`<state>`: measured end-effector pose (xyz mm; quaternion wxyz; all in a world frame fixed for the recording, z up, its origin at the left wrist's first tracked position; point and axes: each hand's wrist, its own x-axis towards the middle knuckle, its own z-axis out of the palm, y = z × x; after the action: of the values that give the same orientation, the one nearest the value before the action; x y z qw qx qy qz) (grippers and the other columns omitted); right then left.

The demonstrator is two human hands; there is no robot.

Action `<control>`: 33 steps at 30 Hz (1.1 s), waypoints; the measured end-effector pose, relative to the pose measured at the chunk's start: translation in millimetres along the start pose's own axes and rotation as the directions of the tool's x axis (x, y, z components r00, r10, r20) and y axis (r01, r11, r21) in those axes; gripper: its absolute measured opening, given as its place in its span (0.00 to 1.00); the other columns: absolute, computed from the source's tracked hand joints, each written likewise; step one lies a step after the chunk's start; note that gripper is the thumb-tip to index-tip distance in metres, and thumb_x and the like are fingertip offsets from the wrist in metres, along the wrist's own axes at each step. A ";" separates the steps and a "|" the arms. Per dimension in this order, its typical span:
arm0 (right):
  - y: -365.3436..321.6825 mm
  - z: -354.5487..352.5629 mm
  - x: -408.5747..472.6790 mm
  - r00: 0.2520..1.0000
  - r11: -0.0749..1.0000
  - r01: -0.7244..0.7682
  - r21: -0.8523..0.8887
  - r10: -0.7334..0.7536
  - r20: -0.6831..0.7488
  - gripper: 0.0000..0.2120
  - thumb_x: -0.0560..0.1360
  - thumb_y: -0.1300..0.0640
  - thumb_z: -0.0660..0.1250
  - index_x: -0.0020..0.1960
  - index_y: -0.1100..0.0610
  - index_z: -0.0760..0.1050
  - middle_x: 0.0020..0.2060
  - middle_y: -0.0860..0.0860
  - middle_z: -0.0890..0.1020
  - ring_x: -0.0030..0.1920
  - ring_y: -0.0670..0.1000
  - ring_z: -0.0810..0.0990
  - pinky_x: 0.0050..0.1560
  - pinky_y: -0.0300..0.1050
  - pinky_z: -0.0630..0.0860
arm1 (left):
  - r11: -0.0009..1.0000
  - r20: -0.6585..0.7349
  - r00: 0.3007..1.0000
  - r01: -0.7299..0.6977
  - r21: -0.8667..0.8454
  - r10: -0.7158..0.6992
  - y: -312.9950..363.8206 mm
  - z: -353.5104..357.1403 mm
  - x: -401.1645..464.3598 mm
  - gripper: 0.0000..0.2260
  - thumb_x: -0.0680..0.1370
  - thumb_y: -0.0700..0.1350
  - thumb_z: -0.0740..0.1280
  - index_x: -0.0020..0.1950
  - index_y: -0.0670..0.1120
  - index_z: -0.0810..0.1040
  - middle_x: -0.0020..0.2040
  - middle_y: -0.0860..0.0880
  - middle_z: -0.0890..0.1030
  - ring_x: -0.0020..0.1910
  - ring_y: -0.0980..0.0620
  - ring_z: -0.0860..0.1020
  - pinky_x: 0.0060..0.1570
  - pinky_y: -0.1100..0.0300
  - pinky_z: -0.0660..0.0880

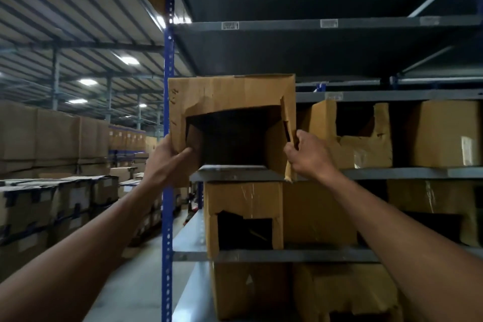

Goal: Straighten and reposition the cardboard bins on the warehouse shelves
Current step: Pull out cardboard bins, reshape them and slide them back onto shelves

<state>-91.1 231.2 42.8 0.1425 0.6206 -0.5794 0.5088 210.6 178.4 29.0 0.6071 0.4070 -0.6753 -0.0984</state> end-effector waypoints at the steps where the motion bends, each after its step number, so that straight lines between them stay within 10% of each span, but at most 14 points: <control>1: -3.5 -12.6 -12.6 1.000 1.000 -0.004 0.007 0.004 0.000 0.11 0.84 0.51 0.63 0.43 0.50 0.70 0.35 0.51 0.78 0.34 0.52 0.79 0.32 0.47 0.72 | 1.000 0.005 1.000 0.004 -0.004 -0.004 12.5 -4.7 -15.7 0.17 0.68 0.61 0.66 0.53 0.55 0.75 0.43 0.55 0.80 0.41 0.57 0.78 0.37 0.59 0.73; 7: -28.9 -75.5 -73.6 1.000 0.996 0.009 0.092 -0.011 0.024 0.11 0.85 0.55 0.61 0.44 0.50 0.70 0.36 0.51 0.78 0.35 0.50 0.79 0.32 0.44 0.74 | 1.000 -0.002 1.000 0.005 0.009 -0.005 76.5 -50.8 -90.9 0.28 0.66 0.73 0.65 0.57 0.56 0.76 0.48 0.51 0.84 0.47 0.49 0.84 0.47 0.49 0.83; 12: -61.3 -137.6 -118.9 0.995 0.989 0.082 0.122 -0.076 -0.057 0.11 0.85 0.55 0.60 0.44 0.47 0.68 0.33 0.49 0.76 0.28 0.44 0.75 0.26 0.34 0.67 | 0.989 -0.120 0.991 -0.043 0.142 0.060 128.4 -82.3 -141.3 0.19 0.73 0.60 0.63 0.57 0.51 0.77 0.41 0.53 0.81 0.39 0.55 0.81 0.30 0.67 0.69; 18: -108.8 -219.2 -199.3 0.973 0.980 0.180 0.088 -0.164 -0.163 0.05 0.86 0.54 0.59 0.52 0.50 0.72 0.33 0.49 0.77 0.26 0.44 0.76 0.23 0.33 0.70 | 0.986 -0.204 0.976 -0.038 0.164 0.071 171.6 -134.6 -232.9 0.20 0.76 0.59 0.63 0.58 0.45 0.78 0.44 0.47 0.81 0.41 0.47 0.80 0.39 0.54 0.76; 21: -141.7 -252.4 -250.1 0.965 0.973 0.222 0.063 -0.210 -0.157 0.05 0.86 0.53 0.59 0.55 0.50 0.73 0.32 0.49 0.77 0.27 0.46 0.76 0.25 0.38 0.70 | 0.991 -0.213 0.975 -0.040 0.125 0.066 186.2 -162.2 -289.8 0.13 0.83 0.51 0.66 0.59 0.41 0.76 0.45 0.48 0.79 0.40 0.49 0.78 0.34 0.65 0.71; 24: -176.3 -275.7 -301.5 0.965 0.972 0.226 0.067 -0.214 -0.150 0.12 0.86 0.51 0.60 0.67 0.51 0.75 0.45 0.48 0.84 0.38 0.44 0.81 0.36 0.41 0.76 | 0.996 -0.242 0.969 0.066 0.065 -0.048 189.9 -195.4 -345.5 0.14 0.82 0.52 0.67 0.52 0.40 0.76 0.44 0.45 0.80 0.38 0.50 0.77 0.32 0.68 0.72; 27: -205.4 -294.0 -348.7 0.977 0.971 0.193 0.140 -0.176 -0.122 0.21 0.85 0.44 0.62 0.72 0.54 0.75 0.60 0.48 0.84 0.56 0.43 0.81 0.52 0.35 0.77 | 0.971 -0.233 0.943 0.226 -0.081 -0.239 182.4 -221.0 -404.7 0.18 0.76 0.60 0.64 0.48 0.45 0.78 0.45 0.45 0.84 0.43 0.43 0.83 0.45 0.45 0.84; 30: -225.8 -308.2 -401.8 0.998 0.952 0.062 0.301 -0.066 0.003 0.22 0.84 0.41 0.60 0.72 0.51 0.76 0.61 0.45 0.82 0.55 0.31 0.78 0.47 0.23 0.72 | 0.875 -0.215 0.856 0.419 -0.242 -0.470 183.8 -232.7 -474.6 0.14 0.78 0.56 0.66 0.49 0.44 0.80 0.45 0.44 0.84 0.47 0.41 0.85 0.43 0.47 0.83; 33: -221.7 -313.3 -468.7 0.993 0.886 -0.117 0.449 0.107 0.048 0.23 0.83 0.35 0.58 0.72 0.46 0.75 0.64 0.43 0.80 0.59 0.33 0.78 0.56 0.33 0.77 | 0.705 -0.177 0.709 0.573 -0.419 -0.682 172.0 -228.8 -543.1 0.12 0.81 0.49 0.69 0.55 0.40 0.81 0.48 0.42 0.84 0.51 0.41 0.84 0.44 0.49 0.80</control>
<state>43.0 804.2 -100.8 -0.0412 0.6078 -0.4818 0.6298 305.4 736.1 -209.4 0.6959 0.5162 -0.3586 -0.3474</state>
